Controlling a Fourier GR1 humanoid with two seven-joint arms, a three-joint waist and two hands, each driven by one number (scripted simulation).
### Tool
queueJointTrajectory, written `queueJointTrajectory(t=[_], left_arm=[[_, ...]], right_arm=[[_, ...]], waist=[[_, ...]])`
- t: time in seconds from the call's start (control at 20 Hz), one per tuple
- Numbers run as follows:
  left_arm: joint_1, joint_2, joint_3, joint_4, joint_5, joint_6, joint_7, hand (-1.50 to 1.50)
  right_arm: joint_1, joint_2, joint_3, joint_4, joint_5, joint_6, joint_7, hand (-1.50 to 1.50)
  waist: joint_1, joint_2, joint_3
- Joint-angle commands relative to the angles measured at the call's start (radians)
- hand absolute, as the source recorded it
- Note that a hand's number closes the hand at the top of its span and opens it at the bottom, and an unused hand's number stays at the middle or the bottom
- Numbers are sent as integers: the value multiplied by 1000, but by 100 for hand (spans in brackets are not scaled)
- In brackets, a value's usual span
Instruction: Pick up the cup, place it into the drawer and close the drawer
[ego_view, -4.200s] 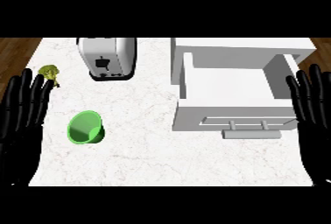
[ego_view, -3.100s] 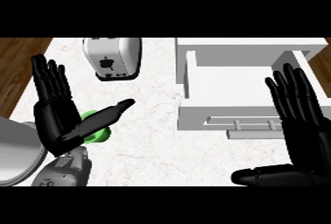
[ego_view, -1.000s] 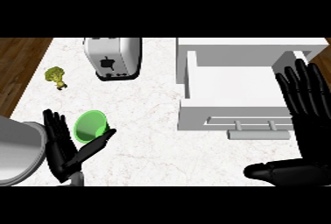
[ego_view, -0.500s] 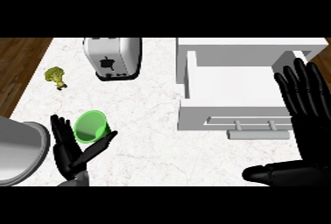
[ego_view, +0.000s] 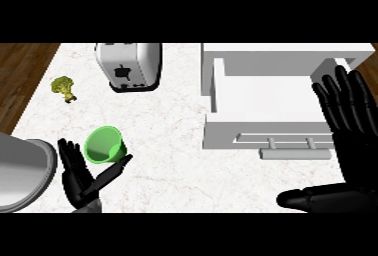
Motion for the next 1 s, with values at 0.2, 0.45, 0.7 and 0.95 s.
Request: queueJointTrajectory(t=[0.2, 0.45, 0.7, 0.95], left_arm=[[-66, 35, 69, 186, 30, -110, -89, -150], [-104, 27, 87, 284, 39, -167, -163, -150], [-240, 37, 134, 409, 64, -161, -189, -150], [-158, -4, 83, 360, 107, -202, -249, -150]], right_arm=[[-7, -11, -26, -51, -42, -6, 73, -150], [3, -5, -23, 3, -19, 14, -8, -150], [24, -13, -33, -11, -43, 33, 2, -150], [-44, 9, -8, 25, -9, -12, 20, -150]], waist=[[-1, 0, 0], [-1, 0, 0], [-3, 1, 0], [0, 0, 0]])
